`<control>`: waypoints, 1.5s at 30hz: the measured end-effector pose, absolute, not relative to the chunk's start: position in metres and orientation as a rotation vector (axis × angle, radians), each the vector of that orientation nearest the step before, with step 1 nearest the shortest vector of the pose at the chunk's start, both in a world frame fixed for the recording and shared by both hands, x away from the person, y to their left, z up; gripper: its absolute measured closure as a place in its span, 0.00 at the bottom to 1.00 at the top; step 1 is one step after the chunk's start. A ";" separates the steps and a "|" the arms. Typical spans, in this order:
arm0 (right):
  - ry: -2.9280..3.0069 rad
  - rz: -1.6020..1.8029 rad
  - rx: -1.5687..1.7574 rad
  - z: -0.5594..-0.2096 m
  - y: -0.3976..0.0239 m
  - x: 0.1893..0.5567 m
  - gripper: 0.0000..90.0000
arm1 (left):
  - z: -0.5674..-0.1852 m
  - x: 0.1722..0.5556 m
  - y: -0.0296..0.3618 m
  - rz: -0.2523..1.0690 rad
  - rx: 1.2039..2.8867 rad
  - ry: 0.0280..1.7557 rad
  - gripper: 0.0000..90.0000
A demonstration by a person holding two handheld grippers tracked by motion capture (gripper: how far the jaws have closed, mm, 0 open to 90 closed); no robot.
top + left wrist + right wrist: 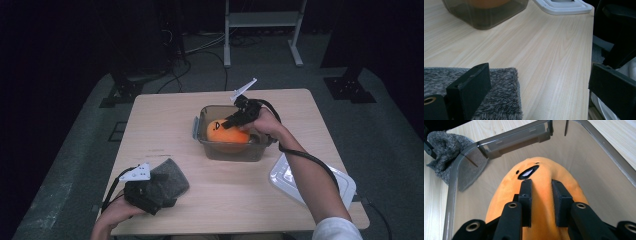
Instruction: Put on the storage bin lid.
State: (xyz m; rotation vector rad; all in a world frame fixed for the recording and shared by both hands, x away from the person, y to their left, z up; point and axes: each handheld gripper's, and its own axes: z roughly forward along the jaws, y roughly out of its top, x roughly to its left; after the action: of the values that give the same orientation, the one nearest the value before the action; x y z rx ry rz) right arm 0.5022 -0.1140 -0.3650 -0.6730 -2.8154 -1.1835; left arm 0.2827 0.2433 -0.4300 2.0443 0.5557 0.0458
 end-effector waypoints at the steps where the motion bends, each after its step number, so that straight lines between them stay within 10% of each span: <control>1: -2.814 -1.182 -0.672 -0.365 -0.114 0.502 0.78 | -0.430 0.283 0.243 0.046 2.044 0.556 0.04; 45: -2.800 -1.132 -0.681 -0.368 -0.113 0.499 0.74 | -0.429 0.283 0.243 0.046 2.048 0.549 0.04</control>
State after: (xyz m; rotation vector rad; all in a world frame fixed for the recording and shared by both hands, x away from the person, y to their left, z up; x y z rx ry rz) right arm 0.4992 -0.1128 -0.3678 -0.6814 -2.8002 -1.1315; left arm 0.2831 0.2427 -0.4291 2.0483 0.5489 0.0455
